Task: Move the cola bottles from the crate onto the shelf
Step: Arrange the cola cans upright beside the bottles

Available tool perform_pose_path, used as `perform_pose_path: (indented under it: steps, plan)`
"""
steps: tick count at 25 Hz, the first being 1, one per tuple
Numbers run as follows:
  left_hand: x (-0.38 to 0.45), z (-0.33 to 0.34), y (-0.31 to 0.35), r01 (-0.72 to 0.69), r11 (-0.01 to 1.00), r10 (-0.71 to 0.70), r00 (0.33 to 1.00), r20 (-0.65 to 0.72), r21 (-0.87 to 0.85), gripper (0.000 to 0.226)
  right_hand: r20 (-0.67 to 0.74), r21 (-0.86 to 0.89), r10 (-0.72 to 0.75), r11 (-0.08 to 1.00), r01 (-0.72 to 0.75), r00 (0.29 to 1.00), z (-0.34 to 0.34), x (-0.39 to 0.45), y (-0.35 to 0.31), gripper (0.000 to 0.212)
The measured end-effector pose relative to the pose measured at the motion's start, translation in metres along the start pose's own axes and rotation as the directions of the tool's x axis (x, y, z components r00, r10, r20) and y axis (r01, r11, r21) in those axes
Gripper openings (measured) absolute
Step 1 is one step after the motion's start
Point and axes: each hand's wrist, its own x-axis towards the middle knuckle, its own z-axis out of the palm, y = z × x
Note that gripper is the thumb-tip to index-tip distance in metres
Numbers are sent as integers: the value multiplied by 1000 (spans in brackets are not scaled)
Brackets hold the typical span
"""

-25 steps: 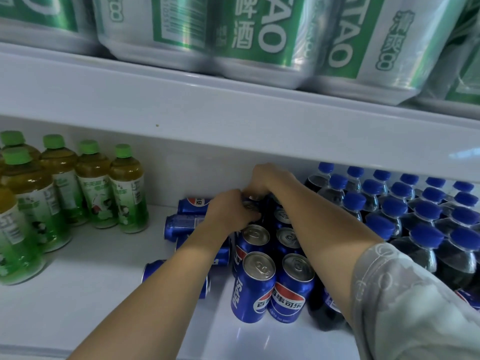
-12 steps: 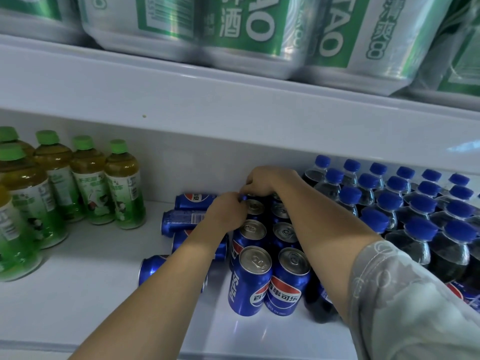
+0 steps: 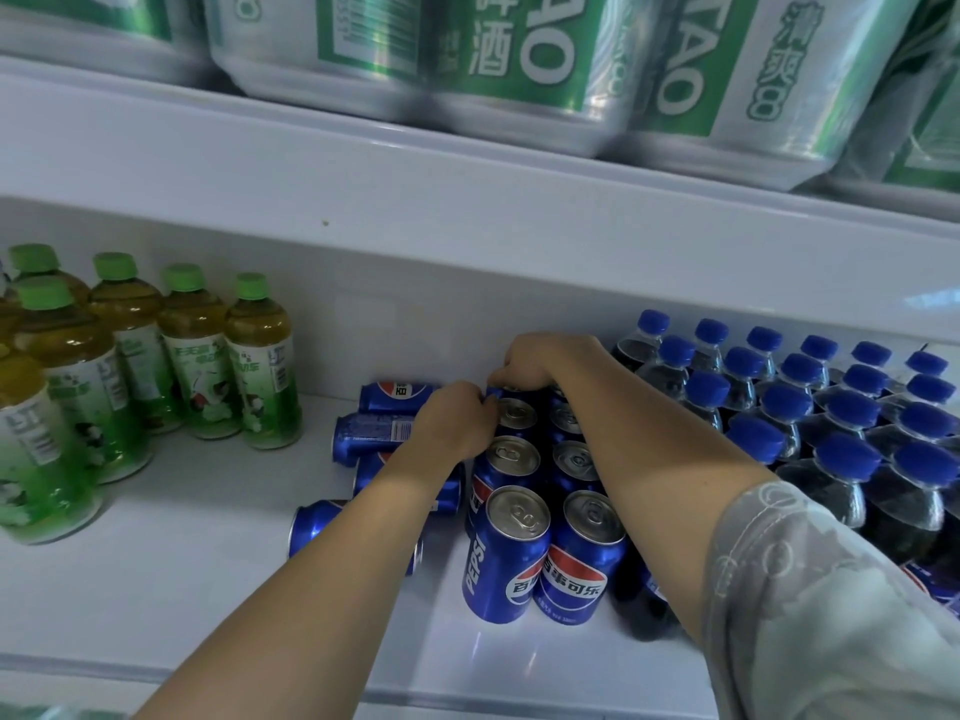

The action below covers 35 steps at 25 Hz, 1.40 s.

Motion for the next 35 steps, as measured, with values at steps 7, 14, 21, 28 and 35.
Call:
perform_pose_path:
  steps: [7,14,21,28,35]
  plan:
    - [-11,-27,-19,-12,996,-1,990,-139,-93,38,-37,20,-29,999,30,999,-2,-10,-3,71]
    - [-43,-56,-48,9,1000,-12,982,-187,-18,34,-307,45,-228,966,253,924,-8,-32,-46,46]
    - [-73,-85,-79,89,978,-86,996,-24,189,30,-214,-20,-462,883,469,861,14,-61,-109,30]
    - [-106,-93,-120,81,996,-89,949,303,37,24,-54,-124,-549,833,540,834,34,-78,-151,31]
    - [-119,-90,-147,-32,997,52,935,351,-64,53,-63,-194,-565,815,545,823,47,-76,-159,16]
